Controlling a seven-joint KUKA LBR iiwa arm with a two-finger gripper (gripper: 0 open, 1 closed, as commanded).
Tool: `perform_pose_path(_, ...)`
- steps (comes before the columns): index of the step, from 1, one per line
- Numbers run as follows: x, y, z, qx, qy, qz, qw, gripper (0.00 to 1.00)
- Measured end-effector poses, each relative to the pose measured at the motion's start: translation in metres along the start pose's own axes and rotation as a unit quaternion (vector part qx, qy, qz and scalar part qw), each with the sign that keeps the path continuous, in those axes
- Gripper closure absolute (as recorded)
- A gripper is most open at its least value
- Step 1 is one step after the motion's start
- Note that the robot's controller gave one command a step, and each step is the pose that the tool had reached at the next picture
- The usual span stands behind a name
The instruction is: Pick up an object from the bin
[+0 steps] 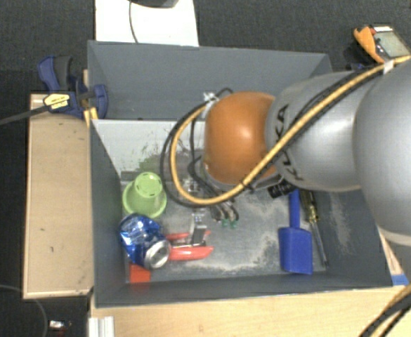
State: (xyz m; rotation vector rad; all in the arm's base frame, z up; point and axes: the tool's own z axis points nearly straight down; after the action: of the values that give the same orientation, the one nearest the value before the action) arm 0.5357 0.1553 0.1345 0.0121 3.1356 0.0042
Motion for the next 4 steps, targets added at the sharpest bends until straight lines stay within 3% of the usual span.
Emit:
perform_pose_path(1, 0.008, -0.003, 0.018, 0.000, 0.0017, 0.013, 0.9999, 0.00)
perform_pose_path(2, 0.044, 0.009, 0.006, 0.000, 0.0032, 0.003, 1.0000, 0.00)
perform_pose_path(3, 0.047, 0.002, 0.066, 0.000, 0.0001, 0.054, 0.9986, 0.00)
perform_pose_path(4, 0.052, -0.004, 0.064, -0.001, -0.0018, 0.049, 0.9988, 1.00)
